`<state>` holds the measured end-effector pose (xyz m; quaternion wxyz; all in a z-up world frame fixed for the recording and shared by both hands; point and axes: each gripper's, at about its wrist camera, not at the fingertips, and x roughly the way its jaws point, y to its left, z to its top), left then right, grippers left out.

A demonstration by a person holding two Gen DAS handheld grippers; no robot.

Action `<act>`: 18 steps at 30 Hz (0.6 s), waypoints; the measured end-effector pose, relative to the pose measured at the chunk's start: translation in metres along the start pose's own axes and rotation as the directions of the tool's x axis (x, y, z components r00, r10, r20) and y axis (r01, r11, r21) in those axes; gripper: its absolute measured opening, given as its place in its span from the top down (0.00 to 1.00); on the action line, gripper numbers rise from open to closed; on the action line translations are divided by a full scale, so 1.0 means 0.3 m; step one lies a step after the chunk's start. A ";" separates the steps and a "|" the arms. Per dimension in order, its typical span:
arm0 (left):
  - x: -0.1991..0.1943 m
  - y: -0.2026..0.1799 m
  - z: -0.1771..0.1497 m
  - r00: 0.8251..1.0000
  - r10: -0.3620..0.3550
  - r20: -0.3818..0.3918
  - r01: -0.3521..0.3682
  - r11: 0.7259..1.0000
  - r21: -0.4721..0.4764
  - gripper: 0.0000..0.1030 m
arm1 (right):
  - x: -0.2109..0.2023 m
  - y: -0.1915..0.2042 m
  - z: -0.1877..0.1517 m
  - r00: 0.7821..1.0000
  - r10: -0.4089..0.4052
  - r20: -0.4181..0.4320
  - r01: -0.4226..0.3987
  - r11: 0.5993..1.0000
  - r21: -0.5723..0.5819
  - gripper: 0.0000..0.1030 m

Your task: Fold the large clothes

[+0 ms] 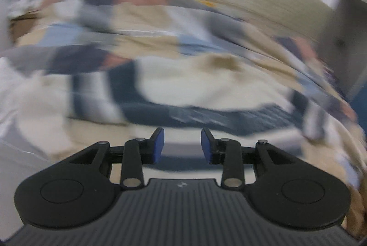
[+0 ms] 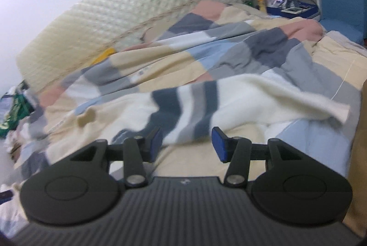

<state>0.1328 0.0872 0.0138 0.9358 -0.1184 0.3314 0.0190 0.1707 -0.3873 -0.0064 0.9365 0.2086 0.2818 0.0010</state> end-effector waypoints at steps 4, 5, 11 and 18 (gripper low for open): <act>0.021 -0.243 -0.124 0.987 -0.134 -0.084 0.140 0.988 0.069 0.60 | -0.066 0.021 -0.084 0.999 0.048 -0.020 -0.046 0.996 0.075 0.50; 0.032 -0.307 -0.165 0.978 -0.172 -0.117 0.183 0.978 0.095 0.60 | -0.078 0.023 -0.110 0.998 0.057 -0.024 -0.054 0.994 0.090 0.50; 0.074 -0.562 -0.379 0.928 -0.276 -0.249 0.330 0.920 0.212 0.56 | -0.083 0.007 -0.245 0.997 0.058 -0.058 -0.051 0.993 0.109 0.50; 0.151 -0.740 -0.578 0.911 -0.281 -0.303 0.384 0.847 0.367 0.51 | -0.093 -0.007 -0.278 0.999 0.043 -0.031 -0.041 0.997 0.065 0.50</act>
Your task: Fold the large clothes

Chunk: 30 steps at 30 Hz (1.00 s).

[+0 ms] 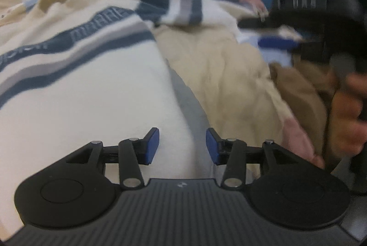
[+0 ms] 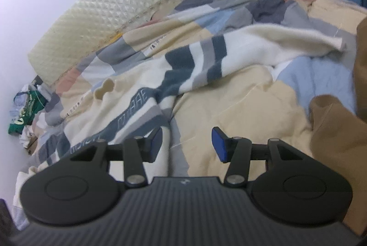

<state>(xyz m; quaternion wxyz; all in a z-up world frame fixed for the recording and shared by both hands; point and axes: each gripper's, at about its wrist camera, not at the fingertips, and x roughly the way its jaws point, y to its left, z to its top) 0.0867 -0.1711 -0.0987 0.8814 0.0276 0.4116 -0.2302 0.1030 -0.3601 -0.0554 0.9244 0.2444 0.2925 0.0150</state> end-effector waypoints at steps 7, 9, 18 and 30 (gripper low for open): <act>0.127 -0.063 -0.074 0.980 0.199 -0.008 -0.193 0.961 0.197 0.61 | 0.046 -0.028 0.019 0.998 -0.065 0.027 0.066 0.997 -0.040 0.50; 0.137 -0.046 -0.093 0.969 0.246 -0.002 -0.239 0.944 0.228 0.78 | 0.066 -0.041 0.023 0.998 -0.057 0.010 0.057 0.998 -0.011 0.50; -0.104 0.215 -0.010 0.978 0.170 0.118 -0.160 0.983 -0.090 0.89 | 0.120 -0.028 -0.003 0.999 -0.008 -0.053 0.007 1.000 -0.018 0.50; -0.238 0.629 0.013 0.977 0.140 0.160 -0.034 0.844 -0.535 0.89 | 0.233 0.120 -0.139 0.891 0.307 -0.335 -0.315 0.948 0.032 0.50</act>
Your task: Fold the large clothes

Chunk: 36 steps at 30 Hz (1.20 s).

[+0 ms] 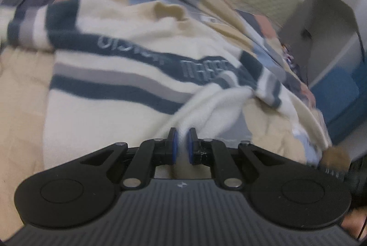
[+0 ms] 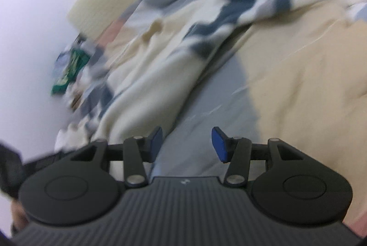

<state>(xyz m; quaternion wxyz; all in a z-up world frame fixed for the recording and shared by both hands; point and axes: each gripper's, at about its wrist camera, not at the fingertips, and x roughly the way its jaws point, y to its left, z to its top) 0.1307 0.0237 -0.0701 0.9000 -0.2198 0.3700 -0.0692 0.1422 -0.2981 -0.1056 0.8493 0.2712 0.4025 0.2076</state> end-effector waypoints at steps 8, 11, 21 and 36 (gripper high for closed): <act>0.094 0.151 0.020 0.998 -0.012 -0.064 -0.003 0.972 -0.233 0.88 | 0.192 0.034 -0.084 0.950 0.286 -0.128 -0.251 0.939 0.235 0.51; 0.087 0.177 0.028 0.998 -0.020 -0.061 0.002 0.960 -0.282 0.88 | 0.234 0.042 -0.105 0.925 0.364 -0.106 -0.316 0.895 0.314 0.51; 0.024 0.238 0.057 1.000 0.022 -0.014 -0.025 0.937 -0.349 0.86 | 0.243 0.087 -0.108 0.915 0.389 -0.107 -0.348 0.895 0.278 0.51; 0.011 0.266 0.035 0.998 0.055 -0.023 -0.060 0.916 -0.396 0.86 | 0.149 0.073 -0.076 0.948 0.317 0.001 -0.308 0.920 0.243 0.51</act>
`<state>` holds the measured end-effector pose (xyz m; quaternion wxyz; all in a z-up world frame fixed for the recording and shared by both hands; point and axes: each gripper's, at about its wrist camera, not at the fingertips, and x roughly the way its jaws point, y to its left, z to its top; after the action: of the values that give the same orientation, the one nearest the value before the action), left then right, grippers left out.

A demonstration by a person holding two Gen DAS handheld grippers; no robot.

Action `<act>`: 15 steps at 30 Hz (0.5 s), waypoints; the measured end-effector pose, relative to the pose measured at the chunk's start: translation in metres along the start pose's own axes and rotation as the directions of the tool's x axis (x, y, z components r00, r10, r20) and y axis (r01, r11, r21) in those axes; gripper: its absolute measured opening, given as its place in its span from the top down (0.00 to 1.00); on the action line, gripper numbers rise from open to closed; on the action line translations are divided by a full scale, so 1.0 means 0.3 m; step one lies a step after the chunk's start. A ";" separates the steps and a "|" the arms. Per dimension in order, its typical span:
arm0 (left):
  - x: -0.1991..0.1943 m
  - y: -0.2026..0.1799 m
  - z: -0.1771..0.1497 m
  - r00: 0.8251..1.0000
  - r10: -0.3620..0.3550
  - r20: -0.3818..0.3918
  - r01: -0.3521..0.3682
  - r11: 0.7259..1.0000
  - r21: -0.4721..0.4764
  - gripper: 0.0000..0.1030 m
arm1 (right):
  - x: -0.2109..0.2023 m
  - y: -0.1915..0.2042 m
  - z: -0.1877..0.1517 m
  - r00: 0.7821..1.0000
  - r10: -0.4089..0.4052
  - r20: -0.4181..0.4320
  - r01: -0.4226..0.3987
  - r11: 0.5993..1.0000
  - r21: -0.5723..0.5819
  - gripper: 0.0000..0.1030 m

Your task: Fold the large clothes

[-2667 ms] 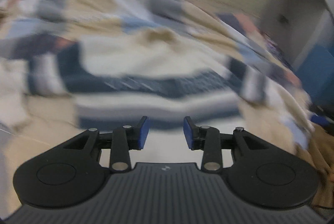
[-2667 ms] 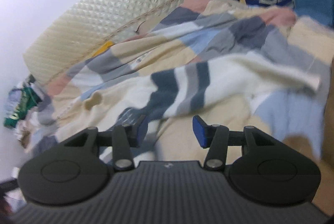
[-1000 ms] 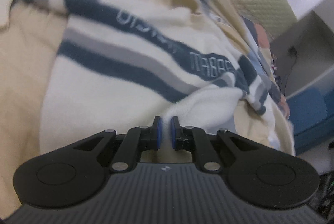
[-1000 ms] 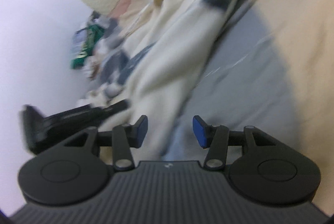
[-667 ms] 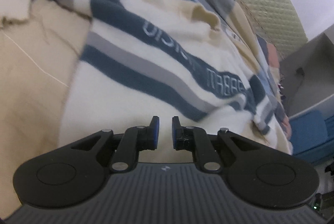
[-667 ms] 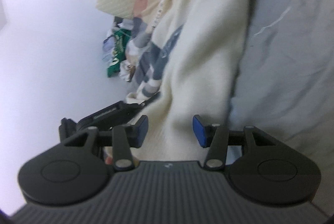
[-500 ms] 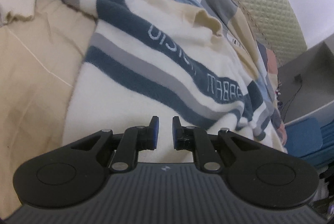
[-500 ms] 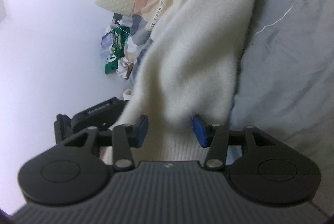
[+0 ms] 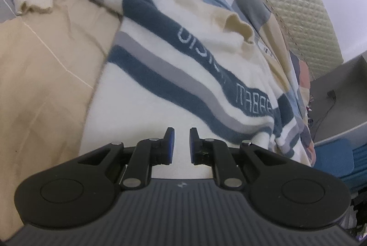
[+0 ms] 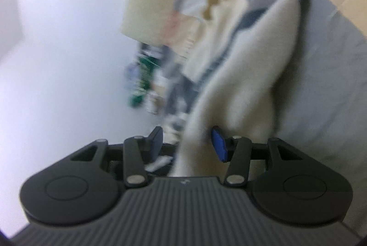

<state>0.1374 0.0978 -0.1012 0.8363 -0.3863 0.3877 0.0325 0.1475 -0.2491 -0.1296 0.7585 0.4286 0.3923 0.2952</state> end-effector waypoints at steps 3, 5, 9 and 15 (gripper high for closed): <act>-0.014 0.017 0.012 0.999 0.023 0.033 -0.022 0.999 -0.026 0.86 | 0.018 -0.045 0.005 0.991 -0.132 -0.024 0.132 0.991 0.011 0.52; -0.031 0.030 0.024 0.998 0.039 0.059 -0.037 0.999 -0.039 0.86 | 0.016 -0.071 0.011 0.987 -0.158 -0.031 0.159 0.986 0.041 0.66; -0.069 0.064 0.055 0.992 0.073 0.101 -0.065 0.995 -0.082 0.86 | -0.056 -0.023 0.008 0.988 -0.152 0.034 0.152 0.988 0.005 0.90; -0.154 0.101 0.058 0.984 0.105 0.144 -0.093 0.992 -0.091 0.65 | -0.289 0.142 0.020 0.951 -0.189 0.243 0.231 0.961 -0.154 0.92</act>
<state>0.1054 0.1421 -0.0821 0.8432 -0.3978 0.3415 0.1188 0.1031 -0.3002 -0.0604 0.8610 0.3445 0.3186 0.1963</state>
